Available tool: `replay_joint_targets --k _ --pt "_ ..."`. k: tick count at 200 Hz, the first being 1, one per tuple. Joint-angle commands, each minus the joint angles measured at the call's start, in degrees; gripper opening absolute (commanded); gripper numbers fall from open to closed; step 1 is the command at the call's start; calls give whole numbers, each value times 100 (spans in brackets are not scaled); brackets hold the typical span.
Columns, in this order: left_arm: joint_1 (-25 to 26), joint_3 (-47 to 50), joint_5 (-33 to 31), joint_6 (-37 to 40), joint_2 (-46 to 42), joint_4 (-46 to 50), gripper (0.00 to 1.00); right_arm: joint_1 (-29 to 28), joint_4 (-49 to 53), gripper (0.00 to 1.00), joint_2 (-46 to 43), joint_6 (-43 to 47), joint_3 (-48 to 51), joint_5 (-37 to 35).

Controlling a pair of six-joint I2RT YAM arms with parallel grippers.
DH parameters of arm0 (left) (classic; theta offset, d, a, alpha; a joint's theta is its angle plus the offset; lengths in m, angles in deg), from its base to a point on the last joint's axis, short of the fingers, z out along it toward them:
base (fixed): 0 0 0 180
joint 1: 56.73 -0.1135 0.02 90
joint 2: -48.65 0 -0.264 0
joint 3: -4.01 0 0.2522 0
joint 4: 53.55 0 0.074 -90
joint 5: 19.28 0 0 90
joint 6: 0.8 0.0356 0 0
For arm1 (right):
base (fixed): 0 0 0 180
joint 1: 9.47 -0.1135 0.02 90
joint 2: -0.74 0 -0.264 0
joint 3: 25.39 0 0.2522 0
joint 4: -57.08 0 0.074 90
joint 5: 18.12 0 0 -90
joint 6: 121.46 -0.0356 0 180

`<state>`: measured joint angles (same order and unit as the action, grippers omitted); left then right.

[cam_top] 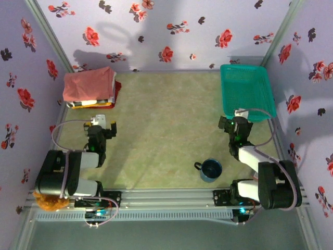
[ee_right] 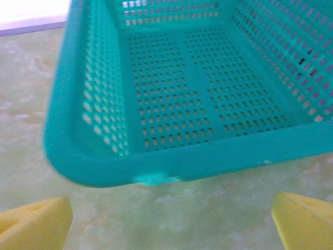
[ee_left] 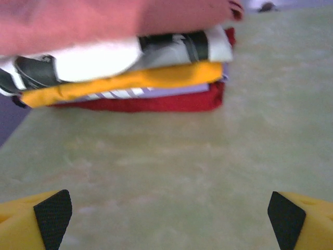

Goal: Fold and stack the t-shirts

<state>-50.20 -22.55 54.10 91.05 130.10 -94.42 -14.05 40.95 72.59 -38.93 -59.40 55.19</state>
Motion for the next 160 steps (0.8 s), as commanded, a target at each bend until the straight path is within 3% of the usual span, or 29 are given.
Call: replay_joint_targets --k 1,56,81,110,160 --pt "-170 104 -131 -97 615 -1558 99 199 -1330 99 221 130 285 -120" --pt "-230 42 274 0 820 -1627 100 350 -1888 99 786 223 210 558" --pt "-258 -191 87 -77 766 -1150 99 352 -1921 99 1184 236 40 669" --pt "-316 -868 -271 -301 734 66 100 352 -1754 99 1625 322 -258 882" --pt "-441 -874 -128 -325 715 128 99 458 -1619 99 1648 252 -355 1084"
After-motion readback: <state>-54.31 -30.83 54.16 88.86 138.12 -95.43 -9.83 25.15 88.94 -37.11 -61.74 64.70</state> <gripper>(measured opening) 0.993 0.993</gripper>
